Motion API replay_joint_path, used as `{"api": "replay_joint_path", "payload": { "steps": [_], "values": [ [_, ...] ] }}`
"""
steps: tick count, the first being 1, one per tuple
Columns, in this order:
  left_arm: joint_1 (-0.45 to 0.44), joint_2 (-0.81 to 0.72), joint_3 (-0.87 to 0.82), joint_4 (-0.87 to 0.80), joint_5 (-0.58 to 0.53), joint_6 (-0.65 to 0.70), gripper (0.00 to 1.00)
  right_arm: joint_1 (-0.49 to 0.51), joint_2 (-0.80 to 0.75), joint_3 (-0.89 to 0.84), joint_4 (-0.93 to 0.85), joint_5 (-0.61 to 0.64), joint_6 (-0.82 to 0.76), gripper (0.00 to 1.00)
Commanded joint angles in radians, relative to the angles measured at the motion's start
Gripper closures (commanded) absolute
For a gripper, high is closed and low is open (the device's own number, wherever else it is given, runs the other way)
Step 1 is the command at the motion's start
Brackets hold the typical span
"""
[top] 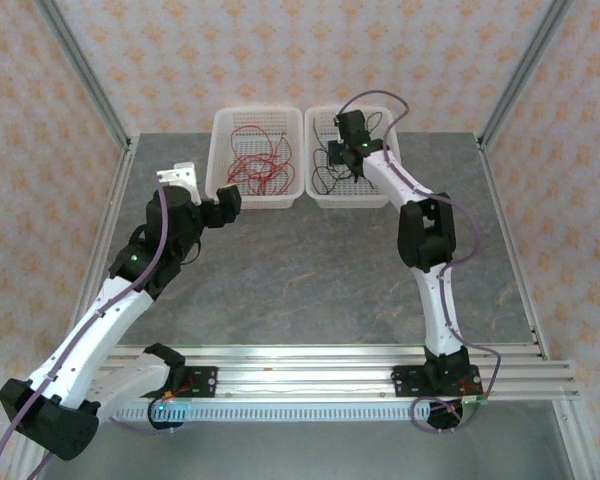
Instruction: Untangle the cables
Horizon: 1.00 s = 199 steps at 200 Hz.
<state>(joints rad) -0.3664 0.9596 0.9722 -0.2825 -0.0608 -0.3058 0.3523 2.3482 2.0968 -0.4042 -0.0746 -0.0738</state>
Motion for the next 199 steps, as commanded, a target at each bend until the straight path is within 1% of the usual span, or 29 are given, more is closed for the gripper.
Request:
{"api": "replay_joint_path", "payload": {
  "steps": [1, 23, 45, 48, 60, 73, 77, 82, 89, 111, 134, 149, 172, 180, 188, 199],
  "values": [
    [0.001, -0.021, 0.01, -0.033, -0.03, 0.009, 0.06, -0.004, -0.014, -0.019, -0.009, -0.014, 0.063, 0.86],
    [0.002, -0.024, 0.012, -0.044, -0.038, 0.005, 0.03, -0.004, -0.028, 0.004, -0.044, -0.006, 0.077, 0.62],
    [0.002, -0.024, 0.01, -0.056, -0.051, 0.005, 0.03, -0.004, -0.046, 0.052, -0.108, 0.017, 0.092, 0.42],
    [0.003, -0.024, 0.01, -0.056, -0.053, 0.005, 0.03, -0.004, -0.05, 0.056, -0.116, 0.021, 0.095, 0.38],
    [0.002, -0.028, 0.003, -0.057, -0.065, 0.006, 0.02, -0.003, -0.07, 0.07, -0.148, 0.036, 0.105, 0.29],
    [0.002, -0.034, -0.008, -0.052, -0.083, 0.008, 0.02, -0.004, -0.105, 0.067, -0.176, 0.047, 0.118, 0.13],
    [0.002, -0.037, -0.011, -0.052, -0.089, 0.009, 0.02, -0.004, -0.118, 0.06, -0.182, 0.049, 0.121, 0.11],
    [0.003, -0.038, -0.017, -0.046, -0.098, 0.011, 0.02, -0.004, -0.139, 0.049, -0.187, 0.052, 0.127, 0.04],
    [0.004, -0.039, -0.027, -0.036, -0.115, 0.014, 0.02, -0.002, -0.171, 0.027, -0.189, 0.058, 0.132, 0.0],
    [0.007, -0.022, -0.057, 0.004, -0.199, 0.022, 0.01, -0.002, -0.308, -0.111, -0.151, 0.085, 0.146, 0.0],
    [0.036, 0.02, -0.082, 0.045, -0.267, 0.025, 0.0, -0.002, -0.521, -0.371, -0.038, 0.135, 0.158, 0.0],
    [0.057, 0.026, -0.119, 0.118, -0.313, 0.031, 0.01, -0.002, -0.671, -0.572, 0.065, 0.183, 0.153, 0.0],
    [0.07, -0.006, -0.262, 0.36, -0.422, 0.077, 0.01, -0.004, -0.895, -0.895, 0.266, 0.26, 0.105, 0.0],
    [0.072, -0.018, -0.345, 0.483, -0.466, 0.101, 0.01, -0.003, -0.961, -1.017, 0.341, 0.281, 0.084, 0.0],
    [0.073, -0.024, -0.439, 0.642, -0.5, 0.131, 0.01, -0.004, -1.026, -1.123, 0.41, 0.303, 0.065, 0.0],
    [0.075, -0.016, -0.57, 0.845, -0.505, 0.19, 0.01, -0.003, -1.106, -1.263, 0.51, 0.329, 0.039, 0.0]
  ]
}}
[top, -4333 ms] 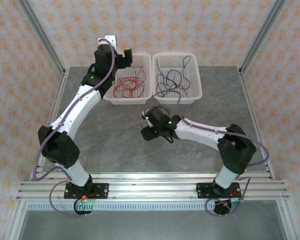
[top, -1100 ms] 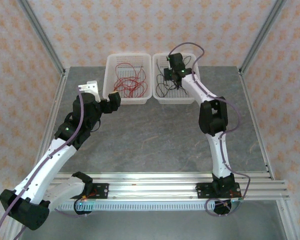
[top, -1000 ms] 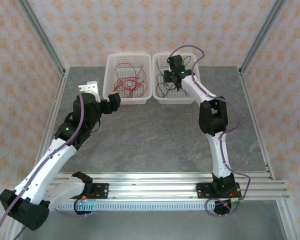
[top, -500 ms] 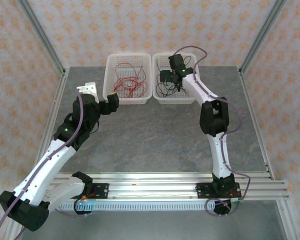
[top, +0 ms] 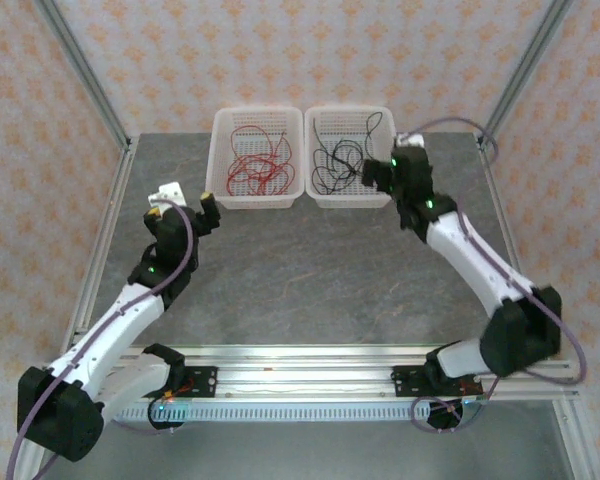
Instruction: Untangle the cables
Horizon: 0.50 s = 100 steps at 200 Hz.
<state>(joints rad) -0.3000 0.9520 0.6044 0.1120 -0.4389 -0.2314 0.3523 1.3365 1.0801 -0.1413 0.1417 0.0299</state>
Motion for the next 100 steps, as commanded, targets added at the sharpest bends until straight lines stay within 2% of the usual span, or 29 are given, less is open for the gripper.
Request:
{"api": "replay_joint_path", "payload": {
  "steps": [1, 20, 30, 49, 63, 80, 89, 94, 100],
  "values": [
    [0.009, -0.007, -0.213, 0.468, -0.127, 0.121, 0.01, -0.004, -0.101, -0.26, 0.257, 0.113, -0.067, 0.0],
    [0.012, 0.039, -0.388, 0.781, -0.201, 0.19, 0.01, -0.004, -0.228, -0.493, 0.457, 0.155, -0.11, 0.0],
    [0.032, 0.079, -0.46, 0.933, -0.203, 0.22, 0.01, -0.006, -0.282, -0.6, 0.555, 0.178, -0.127, 0.0],
    [0.084, 0.197, -0.505, 1.099, -0.192, 0.246, 0.01, -0.011, -0.342, -0.747, 0.72, 0.213, -0.144, 0.0],
    [0.121, 0.315, -0.536, 1.273, -0.162, 0.262, 0.0, -0.026, -0.344, -0.824, 0.828, 0.236, -0.146, 0.0],
    [0.166, 0.489, -0.568, 1.505, -0.108, 0.201, 0.0, -0.051, -0.306, -0.908, 0.993, 0.233, -0.161, 0.0],
    [0.17, 0.576, -0.58, 1.659, -0.097, 0.243, 0.0, -0.068, -0.268, -0.946, 1.091, 0.228, -0.167, 0.0],
    [0.169, 0.579, -0.585, 1.665, -0.09, 0.245, 0.0, -0.08, -0.243, -0.961, 1.15, 0.218, -0.166, 0.0],
    [0.171, 0.541, -0.58, 1.582, -0.077, 0.226, 0.0, -0.1, -0.209, -0.987, 1.218, 0.196, -0.164, 0.0]
  ]
}}
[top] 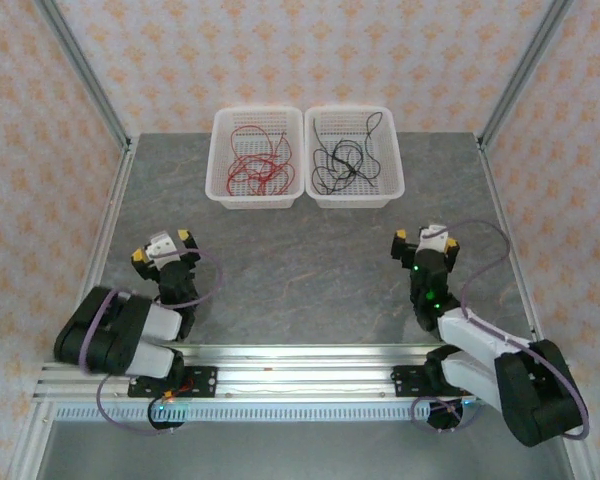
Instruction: Untangle the cables
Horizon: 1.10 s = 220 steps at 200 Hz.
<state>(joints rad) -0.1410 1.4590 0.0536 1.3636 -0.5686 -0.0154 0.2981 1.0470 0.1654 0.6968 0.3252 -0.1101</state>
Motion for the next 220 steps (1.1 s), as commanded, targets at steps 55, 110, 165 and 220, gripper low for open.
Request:
{"api": "replay_joint_path", "payload": {
  "steps": [55, 110, 165, 220],
  "values": [
    [0.097, 0.096, 0.065, 0.178, 0.307, -0.019, 0.0, -0.211, 0.514, -0.046, 0.833, -0.336, -0.006, 0.0],
    [0.112, 0.091, 0.131, 0.03, 0.307, -0.032, 0.01, -0.299, 0.468, 0.069, 0.522, -0.426, 0.075, 0.0],
    [0.109, 0.083, 0.146, 0.0, 0.357, -0.016, 0.01, -0.297, 0.469, 0.065, 0.532, -0.419, 0.073, 0.0],
    [0.124, 0.08, 0.16, -0.034, 0.392, -0.026, 0.0, -0.297, 0.469, 0.067, 0.529, -0.418, 0.073, 0.0]
  ]
}}
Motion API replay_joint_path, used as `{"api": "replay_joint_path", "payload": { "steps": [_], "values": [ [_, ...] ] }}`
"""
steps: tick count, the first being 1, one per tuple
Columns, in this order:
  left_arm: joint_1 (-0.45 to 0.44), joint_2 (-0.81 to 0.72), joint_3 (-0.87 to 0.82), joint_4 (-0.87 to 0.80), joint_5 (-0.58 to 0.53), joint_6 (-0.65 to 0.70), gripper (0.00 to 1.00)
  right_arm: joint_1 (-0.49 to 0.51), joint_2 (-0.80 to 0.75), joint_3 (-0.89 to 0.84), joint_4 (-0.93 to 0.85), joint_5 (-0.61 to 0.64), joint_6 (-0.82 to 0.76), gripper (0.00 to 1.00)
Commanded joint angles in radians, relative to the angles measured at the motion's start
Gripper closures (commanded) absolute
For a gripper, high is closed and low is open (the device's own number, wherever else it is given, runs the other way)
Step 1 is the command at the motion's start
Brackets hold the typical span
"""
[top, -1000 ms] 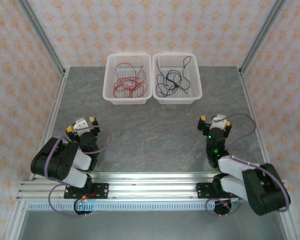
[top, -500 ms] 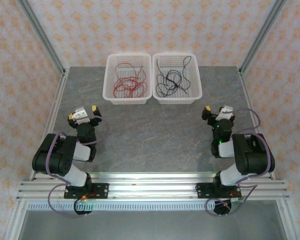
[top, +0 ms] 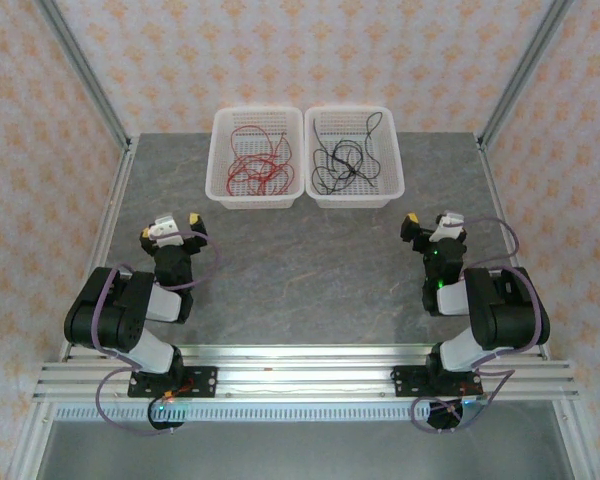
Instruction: Untangle the cables
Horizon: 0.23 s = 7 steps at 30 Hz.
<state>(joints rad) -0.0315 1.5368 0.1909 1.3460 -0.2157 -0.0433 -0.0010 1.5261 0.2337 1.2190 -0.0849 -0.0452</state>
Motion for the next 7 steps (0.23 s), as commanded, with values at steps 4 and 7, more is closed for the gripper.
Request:
{"api": "replay_joint_path", "payload": {
  "steps": [4, 7],
  "values": [
    [0.015, 0.002, 0.02, -0.012, 0.041, 0.002, 0.0, 0.004, -0.01, 0.001, 0.003, -0.006, 0.008, 0.0],
    [0.015, 0.001, 0.015, -0.002, 0.042, 0.006, 0.0, 0.013, -0.092, -0.003, -0.051, 0.005, 0.002, 0.01]
  ]
}}
